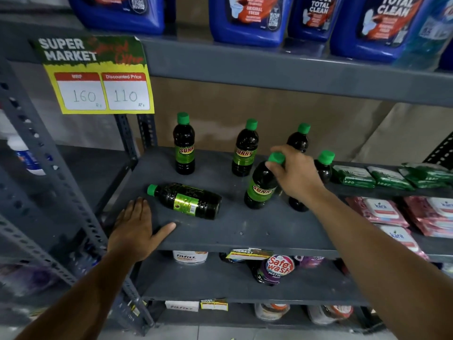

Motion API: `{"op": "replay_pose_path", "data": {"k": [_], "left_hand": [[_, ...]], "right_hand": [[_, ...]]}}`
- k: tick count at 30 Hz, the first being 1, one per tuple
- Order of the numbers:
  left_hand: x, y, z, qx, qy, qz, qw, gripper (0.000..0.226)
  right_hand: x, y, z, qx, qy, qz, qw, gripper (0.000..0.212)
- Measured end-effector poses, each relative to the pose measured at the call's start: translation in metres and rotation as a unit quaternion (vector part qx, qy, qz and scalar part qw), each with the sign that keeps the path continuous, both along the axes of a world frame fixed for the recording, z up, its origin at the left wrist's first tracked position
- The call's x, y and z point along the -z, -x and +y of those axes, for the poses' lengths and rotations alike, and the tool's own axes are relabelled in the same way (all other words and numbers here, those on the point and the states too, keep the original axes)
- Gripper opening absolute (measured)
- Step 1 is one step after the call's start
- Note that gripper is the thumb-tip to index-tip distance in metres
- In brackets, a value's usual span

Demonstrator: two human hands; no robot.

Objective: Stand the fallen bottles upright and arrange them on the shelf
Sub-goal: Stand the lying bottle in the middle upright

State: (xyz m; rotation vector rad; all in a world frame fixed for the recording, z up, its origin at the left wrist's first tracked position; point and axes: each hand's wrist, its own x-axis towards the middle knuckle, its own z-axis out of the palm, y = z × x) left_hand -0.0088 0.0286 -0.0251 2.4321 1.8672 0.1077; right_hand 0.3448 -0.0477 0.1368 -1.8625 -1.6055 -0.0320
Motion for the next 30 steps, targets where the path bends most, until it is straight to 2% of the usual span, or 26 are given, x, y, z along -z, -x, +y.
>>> {"op": "replay_pose_path", "data": {"k": [4, 8, 10, 15, 21, 23, 27, 30], "left_hand": [[-0.001, 0.0, -0.002, -0.002, 0.009, 0.003, 1.0, 0.128], [0.0, 0.001, -0.004, 0.004, -0.016, -0.006, 1.0, 0.124], [0.0, 0.001, -0.003, 0.005, -0.016, -0.014, 1.0, 0.123], [0.001, 0.002, -0.001, 0.007, -0.01, -0.019, 1.0, 0.125], [0.001, 0.001, -0.005, 0.007, -0.018, -0.031, 0.999, 0.124], [0.002, 0.0, -0.003, 0.001, 0.003, -0.026, 1.0, 0.125], [0.003, -0.001, 0.0, -0.007, 0.01, -0.011, 1.0, 0.127], [0.005, -0.001, 0.002, -0.009, 0.009, -0.006, 1.0, 0.127]], "right_hand": [[-0.003, 0.003, 0.022, 0.009, 0.039, 0.039, 0.998, 0.046], [0.019, 0.005, 0.023, 0.088, 0.048, 0.105, 0.989, 0.091], [0.03, 0.006, 0.022, 0.102, 0.025, 0.126, 0.986, 0.094], [0.042, 0.0, 0.026, 0.047, -0.01, 0.182, 0.982, 0.082], [0.079, -0.004, 0.017, 0.003, 0.04, 0.288, 0.957, 0.122], [0.101, -0.001, 0.013, 0.012, 0.06, 0.29, 0.955, 0.116], [0.132, 0.004, 0.011, 0.053, 0.067, 0.264, 0.961, 0.088], [0.135, 0.007, 0.016, 0.039, 0.062, 0.277, 0.958, 0.085]]}}
